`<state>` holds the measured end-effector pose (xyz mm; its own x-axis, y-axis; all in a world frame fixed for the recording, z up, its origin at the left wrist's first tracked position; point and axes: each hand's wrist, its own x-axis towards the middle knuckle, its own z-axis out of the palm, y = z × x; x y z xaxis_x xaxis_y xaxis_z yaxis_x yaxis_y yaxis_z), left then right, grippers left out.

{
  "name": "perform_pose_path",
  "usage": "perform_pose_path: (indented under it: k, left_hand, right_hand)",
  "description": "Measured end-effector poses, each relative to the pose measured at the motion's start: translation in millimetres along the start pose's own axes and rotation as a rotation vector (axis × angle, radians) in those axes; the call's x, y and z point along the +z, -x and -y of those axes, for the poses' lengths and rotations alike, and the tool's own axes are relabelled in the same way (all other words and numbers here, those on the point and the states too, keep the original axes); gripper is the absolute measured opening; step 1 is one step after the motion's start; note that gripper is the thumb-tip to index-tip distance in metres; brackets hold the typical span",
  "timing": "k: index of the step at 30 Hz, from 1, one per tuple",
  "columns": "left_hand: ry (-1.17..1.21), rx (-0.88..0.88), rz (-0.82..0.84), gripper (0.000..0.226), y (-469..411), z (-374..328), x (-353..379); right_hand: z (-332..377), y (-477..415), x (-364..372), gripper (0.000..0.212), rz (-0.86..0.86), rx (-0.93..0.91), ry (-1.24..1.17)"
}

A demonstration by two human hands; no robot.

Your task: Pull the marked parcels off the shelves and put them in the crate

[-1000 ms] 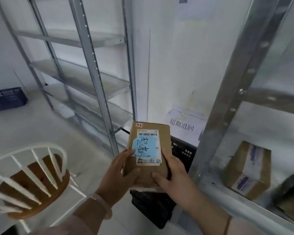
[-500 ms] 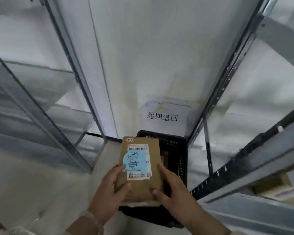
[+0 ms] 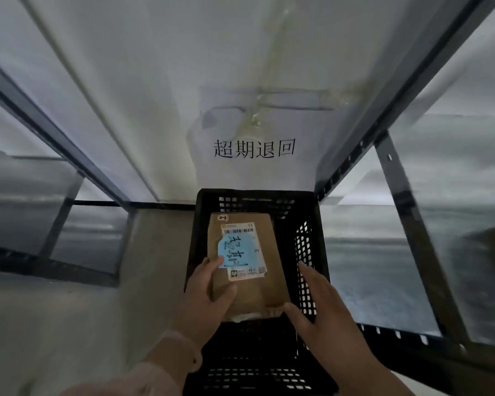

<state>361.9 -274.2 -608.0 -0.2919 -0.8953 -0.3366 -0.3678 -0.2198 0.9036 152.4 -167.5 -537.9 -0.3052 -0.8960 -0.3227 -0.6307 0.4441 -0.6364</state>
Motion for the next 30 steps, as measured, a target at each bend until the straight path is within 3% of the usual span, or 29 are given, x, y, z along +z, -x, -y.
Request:
perform_pose_path:
  k: [11, 18, 22, 30]
  left_hand:
    - [0.072, -0.022, 0.124, 0.059, -136.5, 122.2, 75.2]
    - [-0.146, 0.008, 0.171, 0.071, -165.9, 157.5, 94.2]
    - [-0.452, -0.006, 0.185, 0.077, -161.2, 138.6, 90.3]
    - [-0.778, 0.408, -0.056, 0.067, -72.2, 22.1, 41.1]
  right_hand:
    - [-90.6, -99.2, 77.0, 0.073, -0.048, 0.041, -0.008]
    - [-111.4, -112.3, 103.4, 0.069, -0.012, 0.024, -0.005]
    - [-106.3, -110.7, 102.6, 0.073, -0.018, 0.048, 0.074]
    - [-35.8, -66.5, 71.0, 0.076, -0.058, -0.127, 0.261]
